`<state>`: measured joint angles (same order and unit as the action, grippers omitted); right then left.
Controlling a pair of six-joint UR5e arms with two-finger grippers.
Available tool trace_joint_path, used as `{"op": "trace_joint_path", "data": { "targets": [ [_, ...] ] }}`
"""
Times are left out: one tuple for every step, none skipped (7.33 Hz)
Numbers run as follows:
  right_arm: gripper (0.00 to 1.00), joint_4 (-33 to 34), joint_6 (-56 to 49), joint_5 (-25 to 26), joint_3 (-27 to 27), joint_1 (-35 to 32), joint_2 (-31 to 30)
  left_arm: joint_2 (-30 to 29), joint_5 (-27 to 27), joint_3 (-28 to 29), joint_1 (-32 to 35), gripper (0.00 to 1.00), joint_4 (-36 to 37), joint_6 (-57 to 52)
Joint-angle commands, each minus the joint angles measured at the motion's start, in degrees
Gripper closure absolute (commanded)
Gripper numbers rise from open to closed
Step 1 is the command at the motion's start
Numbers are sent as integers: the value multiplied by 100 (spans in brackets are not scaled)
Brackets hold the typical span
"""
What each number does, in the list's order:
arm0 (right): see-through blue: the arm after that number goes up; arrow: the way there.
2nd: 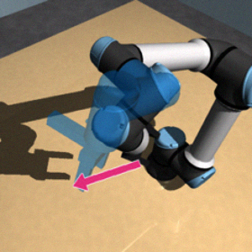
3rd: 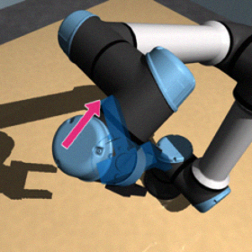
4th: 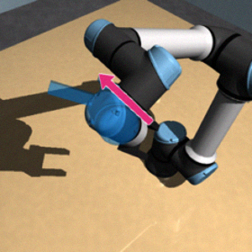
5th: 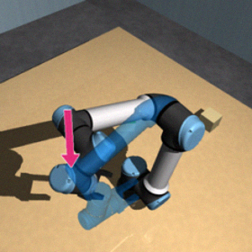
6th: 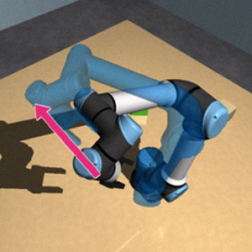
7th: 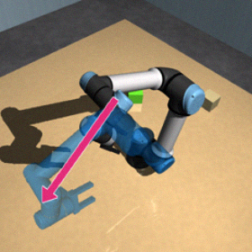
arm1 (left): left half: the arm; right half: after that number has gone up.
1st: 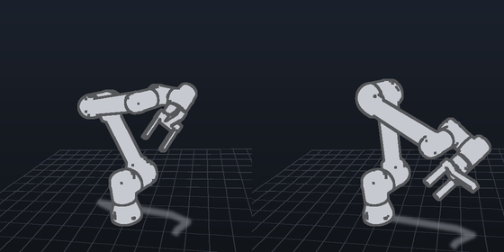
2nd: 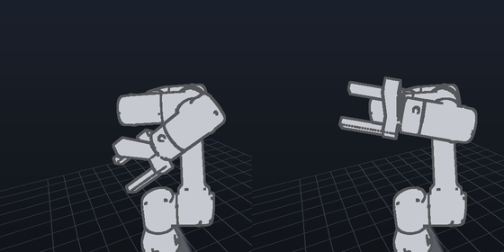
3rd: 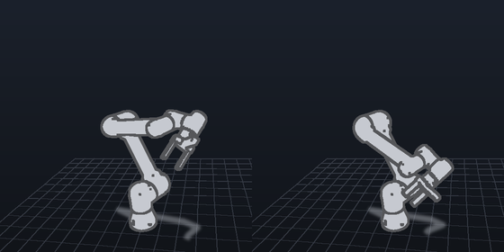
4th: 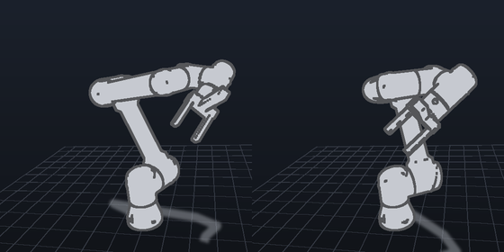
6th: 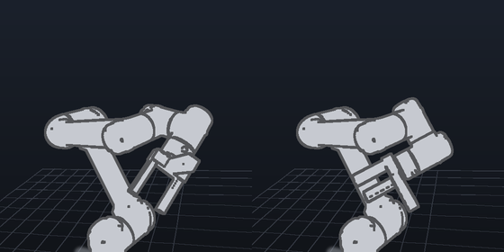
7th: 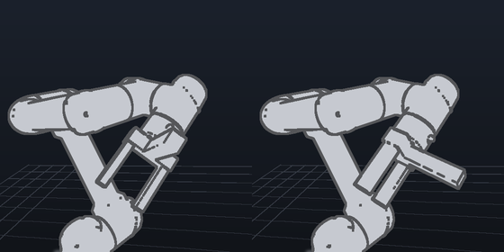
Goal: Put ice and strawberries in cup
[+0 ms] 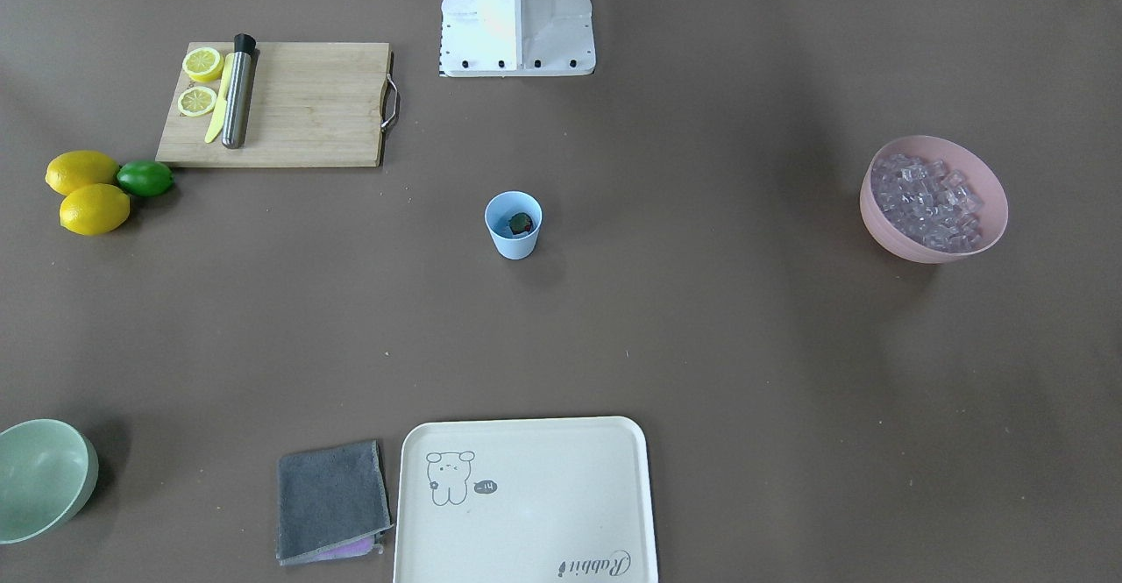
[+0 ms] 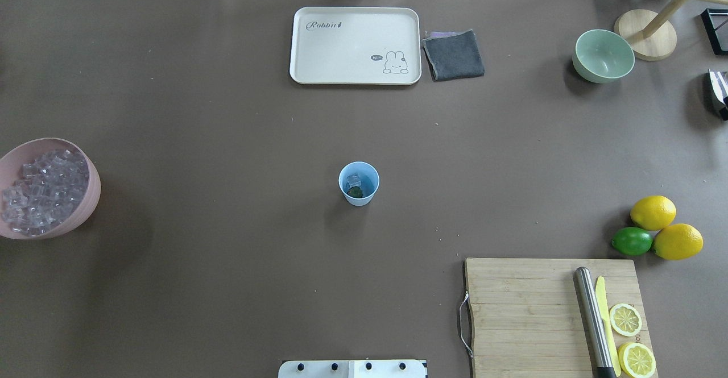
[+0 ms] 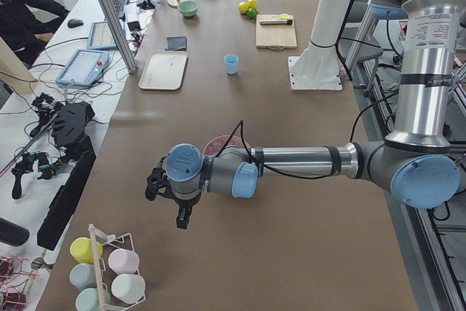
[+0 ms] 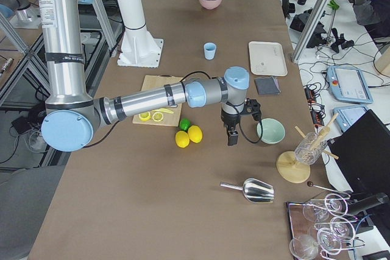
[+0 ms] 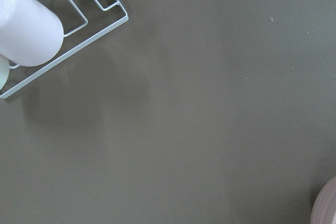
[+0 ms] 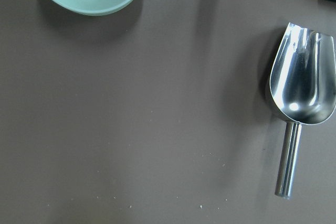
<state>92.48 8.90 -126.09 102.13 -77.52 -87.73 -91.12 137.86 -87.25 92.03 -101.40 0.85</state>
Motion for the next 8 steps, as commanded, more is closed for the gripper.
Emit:
{"op": "trace_joint_path", "data": {
  "targets": [
    [0, -2, -2, -30, -17, -149, -138, 32, 13, -335, -228, 3, -11, 580],
    [0, 15, -2, -56, -35, -245, -156, 33, 13, -528, -473, 3, -38, 1018],
    [0, 50, -2, -274, -52, -455, -200, 33, 22, -626, -571, 3, -47, 1170],
    [0, 42, -11, -520, -61, -744, -374, 15, 13, -600, -581, 3, -47, 1172],
    [0, 59, -150, -557, -61, -921, -463, -11, 13, -565, -581, 3, -47, 1172],
    [0, 59, -247, -557, -87, -958, -455, -20, 13, -548, -581, 3, -47, 1172],
    [0, 59, -248, -557, -149, -958, -412, -29, 13, -530, -581, 3, -47, 1172],
    [0, 59, -248, -557, -149, -958, -394, -38, 4, -530, -581, 3, -38, 1172]
  ]
}}
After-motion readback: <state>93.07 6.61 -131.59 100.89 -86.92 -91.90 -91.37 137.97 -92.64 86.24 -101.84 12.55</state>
